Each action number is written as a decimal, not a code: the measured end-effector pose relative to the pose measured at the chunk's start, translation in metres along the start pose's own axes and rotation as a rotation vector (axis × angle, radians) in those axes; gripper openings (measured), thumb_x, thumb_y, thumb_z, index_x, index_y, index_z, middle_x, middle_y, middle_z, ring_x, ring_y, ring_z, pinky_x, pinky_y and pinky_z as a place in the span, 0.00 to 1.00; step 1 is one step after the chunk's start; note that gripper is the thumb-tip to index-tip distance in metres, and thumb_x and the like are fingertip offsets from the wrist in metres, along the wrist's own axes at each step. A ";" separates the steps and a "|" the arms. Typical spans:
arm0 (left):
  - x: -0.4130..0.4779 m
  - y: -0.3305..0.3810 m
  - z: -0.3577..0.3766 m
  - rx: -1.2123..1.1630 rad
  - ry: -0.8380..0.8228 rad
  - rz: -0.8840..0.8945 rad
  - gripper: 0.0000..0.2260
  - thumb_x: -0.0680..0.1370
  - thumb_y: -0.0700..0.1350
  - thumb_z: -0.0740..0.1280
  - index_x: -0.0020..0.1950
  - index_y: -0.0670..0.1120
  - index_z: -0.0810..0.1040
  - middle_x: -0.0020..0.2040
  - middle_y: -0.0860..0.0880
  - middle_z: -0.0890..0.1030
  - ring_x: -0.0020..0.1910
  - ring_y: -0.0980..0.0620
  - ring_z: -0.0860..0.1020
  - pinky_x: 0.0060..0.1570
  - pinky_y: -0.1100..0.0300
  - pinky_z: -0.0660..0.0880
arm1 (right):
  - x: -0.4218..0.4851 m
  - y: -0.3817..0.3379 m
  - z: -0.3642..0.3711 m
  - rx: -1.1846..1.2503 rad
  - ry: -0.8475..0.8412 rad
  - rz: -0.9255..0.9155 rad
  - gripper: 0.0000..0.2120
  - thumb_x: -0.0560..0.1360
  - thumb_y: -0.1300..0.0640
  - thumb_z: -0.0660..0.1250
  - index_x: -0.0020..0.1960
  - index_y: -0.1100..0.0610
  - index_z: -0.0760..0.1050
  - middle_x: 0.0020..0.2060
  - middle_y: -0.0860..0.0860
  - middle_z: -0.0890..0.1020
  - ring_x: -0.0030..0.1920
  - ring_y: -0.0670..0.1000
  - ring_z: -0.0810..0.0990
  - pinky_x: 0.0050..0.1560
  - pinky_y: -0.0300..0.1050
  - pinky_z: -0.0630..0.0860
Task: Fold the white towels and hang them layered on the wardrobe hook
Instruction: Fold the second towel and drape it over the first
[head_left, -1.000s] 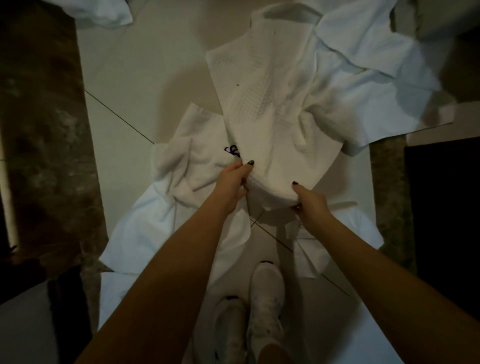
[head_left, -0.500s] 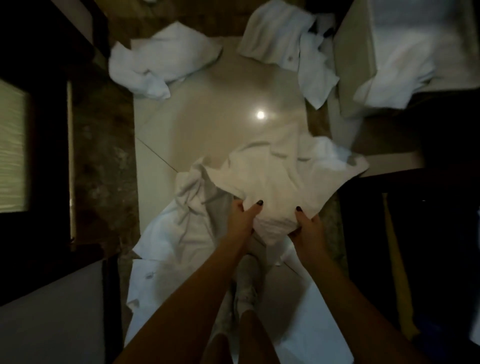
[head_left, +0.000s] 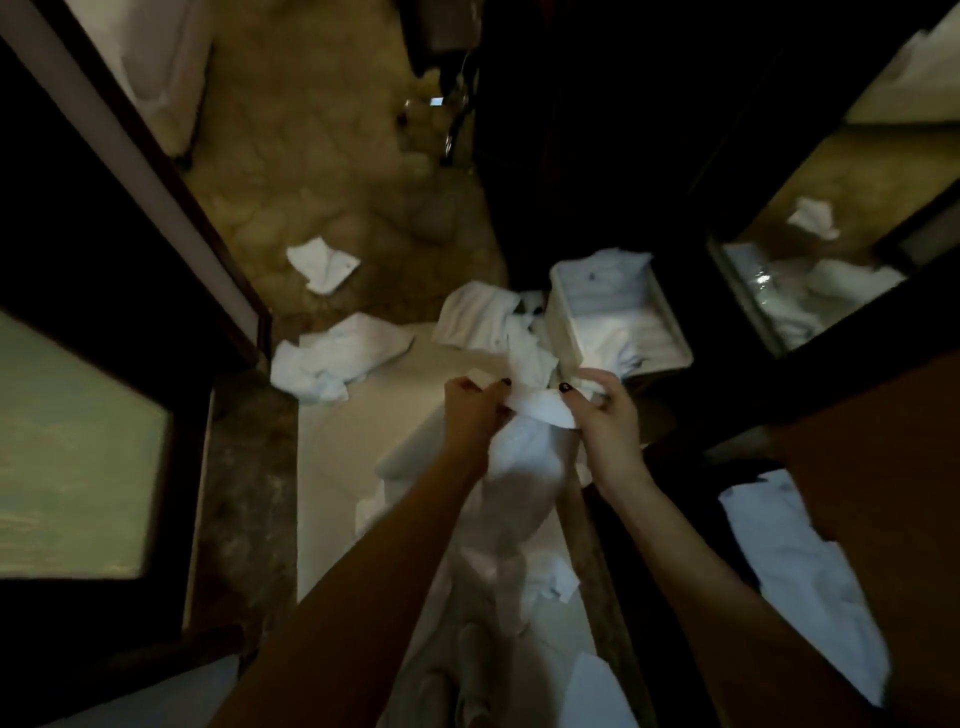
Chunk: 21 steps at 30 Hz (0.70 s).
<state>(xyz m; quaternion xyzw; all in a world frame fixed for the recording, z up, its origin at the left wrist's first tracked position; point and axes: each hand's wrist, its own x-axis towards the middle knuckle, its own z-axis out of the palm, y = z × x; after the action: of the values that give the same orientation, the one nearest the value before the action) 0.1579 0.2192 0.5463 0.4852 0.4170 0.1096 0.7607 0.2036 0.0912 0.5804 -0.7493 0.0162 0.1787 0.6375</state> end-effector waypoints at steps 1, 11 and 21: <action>-0.010 0.022 0.003 -0.020 -0.026 0.030 0.08 0.76 0.35 0.68 0.38 0.41 0.73 0.36 0.42 0.77 0.39 0.44 0.77 0.43 0.50 0.76 | -0.008 -0.025 -0.006 -0.038 -0.029 -0.060 0.06 0.77 0.63 0.69 0.48 0.52 0.79 0.39 0.51 0.80 0.42 0.50 0.78 0.47 0.48 0.75; -0.130 0.177 0.006 -0.184 -0.315 0.130 0.12 0.81 0.35 0.60 0.64 0.36 0.72 0.41 0.45 0.81 0.34 0.58 0.82 0.34 0.67 0.78 | -0.104 -0.213 -0.049 -0.234 -0.199 -0.496 0.19 0.72 0.62 0.74 0.62 0.55 0.77 0.47 0.45 0.82 0.50 0.42 0.81 0.53 0.40 0.76; -0.203 0.202 0.028 0.149 -0.593 0.412 0.14 0.84 0.41 0.57 0.64 0.34 0.73 0.57 0.36 0.80 0.48 0.48 0.83 0.49 0.62 0.81 | -0.180 -0.274 -0.107 -0.311 0.133 -0.771 0.06 0.73 0.58 0.74 0.44 0.61 0.81 0.34 0.58 0.82 0.36 0.50 0.79 0.39 0.41 0.72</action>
<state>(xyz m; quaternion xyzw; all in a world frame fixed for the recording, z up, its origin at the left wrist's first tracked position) 0.0991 0.1868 0.8264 0.6237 0.0790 0.0844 0.7731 0.1304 0.0029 0.9063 -0.7976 -0.2515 -0.1212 0.5347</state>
